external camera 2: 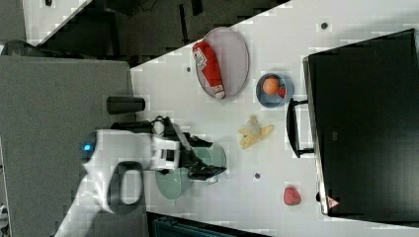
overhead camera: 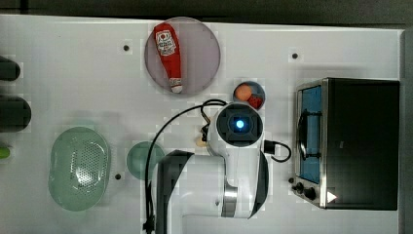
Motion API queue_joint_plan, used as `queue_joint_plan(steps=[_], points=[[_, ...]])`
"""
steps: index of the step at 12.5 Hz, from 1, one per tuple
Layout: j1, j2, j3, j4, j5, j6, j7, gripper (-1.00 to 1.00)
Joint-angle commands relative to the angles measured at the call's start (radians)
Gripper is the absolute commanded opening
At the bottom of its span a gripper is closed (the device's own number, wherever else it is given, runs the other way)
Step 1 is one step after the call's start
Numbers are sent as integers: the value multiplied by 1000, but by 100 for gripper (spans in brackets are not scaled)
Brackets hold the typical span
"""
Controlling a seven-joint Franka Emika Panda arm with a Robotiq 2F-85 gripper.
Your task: Pick banana from table and place on oven.
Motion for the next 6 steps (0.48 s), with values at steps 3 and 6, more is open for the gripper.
queue_joint_plan(steps=[3, 6], points=[[17, 52, -22, -61, 10, 265, 25, 100], [19, 179, -27, -84, 10, 415, 27, 100]])
